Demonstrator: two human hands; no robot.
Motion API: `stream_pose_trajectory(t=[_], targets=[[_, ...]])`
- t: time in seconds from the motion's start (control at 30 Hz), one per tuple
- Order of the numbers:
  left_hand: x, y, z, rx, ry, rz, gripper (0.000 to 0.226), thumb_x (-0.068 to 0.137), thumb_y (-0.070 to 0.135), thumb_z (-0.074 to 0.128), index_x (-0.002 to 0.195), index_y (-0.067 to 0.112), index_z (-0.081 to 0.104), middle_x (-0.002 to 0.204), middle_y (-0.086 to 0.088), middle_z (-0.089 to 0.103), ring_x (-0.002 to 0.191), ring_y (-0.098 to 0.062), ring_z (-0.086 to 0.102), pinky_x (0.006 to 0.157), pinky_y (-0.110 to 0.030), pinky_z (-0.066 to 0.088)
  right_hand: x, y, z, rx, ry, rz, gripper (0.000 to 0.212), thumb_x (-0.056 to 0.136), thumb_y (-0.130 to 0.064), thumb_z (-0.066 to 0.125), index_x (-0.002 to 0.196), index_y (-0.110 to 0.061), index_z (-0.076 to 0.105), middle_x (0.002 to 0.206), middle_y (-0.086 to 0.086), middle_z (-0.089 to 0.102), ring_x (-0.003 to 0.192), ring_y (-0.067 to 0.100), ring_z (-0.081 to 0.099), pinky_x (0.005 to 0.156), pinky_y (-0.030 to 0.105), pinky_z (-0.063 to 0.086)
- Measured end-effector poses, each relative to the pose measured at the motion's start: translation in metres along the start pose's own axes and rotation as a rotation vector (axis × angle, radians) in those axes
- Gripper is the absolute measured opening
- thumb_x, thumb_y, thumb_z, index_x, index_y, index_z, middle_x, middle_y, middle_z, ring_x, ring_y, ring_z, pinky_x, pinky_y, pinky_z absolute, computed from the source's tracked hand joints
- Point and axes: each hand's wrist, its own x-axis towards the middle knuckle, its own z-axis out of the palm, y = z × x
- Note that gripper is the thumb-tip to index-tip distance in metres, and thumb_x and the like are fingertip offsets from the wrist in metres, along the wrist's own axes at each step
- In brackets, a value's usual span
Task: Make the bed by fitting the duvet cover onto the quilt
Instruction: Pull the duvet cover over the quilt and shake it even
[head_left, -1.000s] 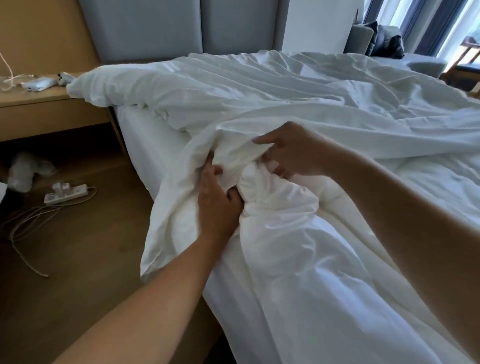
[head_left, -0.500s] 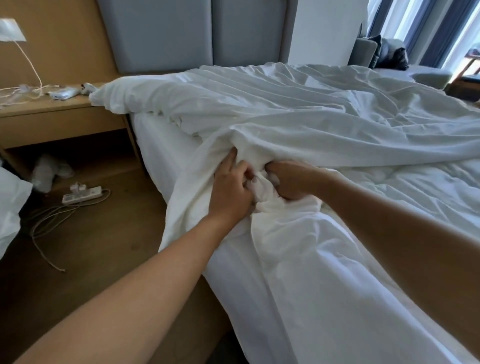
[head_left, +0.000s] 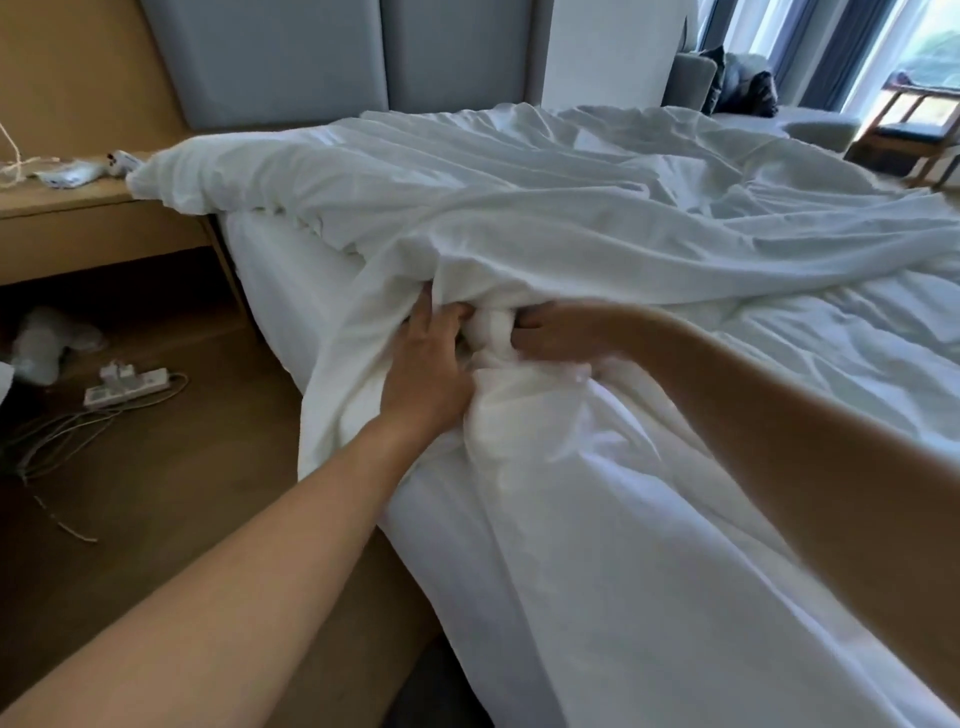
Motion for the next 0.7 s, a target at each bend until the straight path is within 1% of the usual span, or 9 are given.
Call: stream_pose_trajectory(t=[0.07,0.1,0.17,0.2,0.3,0.4,0.57,0.63,0.7], targets=[[0.000,0.003,0.004,-0.018,0.024,0.014,0.048,0.084,0.019,0.069,0.130,0.021,0.055,0.160,-0.004,0.027,0.135,-0.030,0.039,0.109,-0.042,0.042,-0.025,0.019,-0.009,0.010,0.237,0.111,0.062,0.089,-0.068,0.048,0.126,-0.021,0.065,0.134,0.006,0.061,0.115,0.025,0.055,0.090,0.033,0.040],[-0.001,0.003,0.006,-0.019,0.026,0.017,0.047,0.084,0.019,0.070,0.129,0.021,0.055,0.160,-0.004,0.027,0.136,-0.030,0.038,0.110,-0.041,0.041,-0.039,0.027,-0.005,0.009,0.338,0.208,0.089,0.077,-0.084,0.046,0.138,-0.021,0.056,0.140,0.008,0.057,0.124,0.028,0.052,0.093,0.036,0.041],[-0.004,0.003,0.008,-0.033,0.026,0.019,0.047,0.085,0.019,0.069,0.130,0.020,0.055,0.161,-0.006,0.026,0.137,-0.032,0.036,0.111,-0.040,0.039,-0.066,0.034,0.016,0.032,0.284,0.360,0.133,0.055,-0.100,0.045,0.158,-0.020,0.018,0.155,0.011,0.041,0.140,0.033,0.040,0.104,0.043,0.039],[-0.005,0.004,0.008,-0.040,0.023,0.021,0.048,0.085,0.016,0.068,0.131,0.019,0.055,0.161,-0.007,0.025,0.137,-0.033,0.035,0.112,-0.041,0.039,-0.072,0.034,0.030,0.073,0.218,0.375,0.137,0.055,-0.097,0.053,0.158,-0.019,0.009,0.157,0.013,0.036,0.141,0.035,0.039,0.106,0.043,0.039],[-0.008,0.011,0.009,-0.063,-0.001,0.020,0.055,0.081,0.002,0.062,0.133,0.020,0.054,0.162,-0.006,0.022,0.140,-0.033,0.033,0.114,-0.045,0.038,-0.058,0.035,0.060,0.113,0.225,0.300,0.085,0.082,-0.059,0.070,0.142,-0.013,0.033,0.141,0.019,0.050,0.127,0.038,0.052,0.090,0.041,0.044],[-0.011,0.017,0.005,-0.076,-0.006,-0.005,0.057,0.081,-0.002,0.056,0.134,0.019,0.054,0.163,-0.008,0.019,0.142,-0.035,0.030,0.116,-0.045,0.036,-0.038,0.043,0.034,0.040,0.395,0.190,0.030,0.091,-0.037,0.056,0.115,-0.021,0.055,0.124,0.014,0.060,0.116,0.037,0.058,0.084,0.039,0.046],[-0.016,0.031,0.009,-0.024,-0.062,0.010,0.081,0.076,-0.016,0.042,0.143,0.029,0.049,0.167,-0.007,0.008,0.151,-0.034,0.017,0.122,-0.041,0.026,-0.035,0.092,-0.033,0.129,1.009,0.288,0.027,0.081,-0.032,0.046,0.108,-0.033,0.049,0.101,0.012,0.064,0.093,0.040,0.063,0.070,0.037,0.039],[-0.017,0.039,0.010,-0.024,-0.056,0.011,0.078,0.077,-0.013,0.044,0.146,0.024,0.048,0.167,-0.010,0.009,0.152,-0.034,0.015,0.123,-0.044,0.025,-0.033,0.090,-0.001,0.023,0.786,0.335,0.035,0.090,-0.037,0.048,0.125,-0.035,0.049,0.121,0.016,0.056,0.109,0.042,0.058,0.080,0.041,0.044],[-0.017,0.039,0.007,-0.014,-0.032,0.011,0.072,0.079,-0.010,0.047,0.146,0.018,0.048,0.166,-0.014,0.012,0.153,-0.032,0.015,0.123,-0.044,0.022,-0.038,0.075,0.050,-0.106,0.256,0.340,0.061,0.098,-0.051,0.044,0.153,-0.034,0.024,0.148,0.024,0.035,0.134,0.045,0.040,0.106,0.050,0.038]])
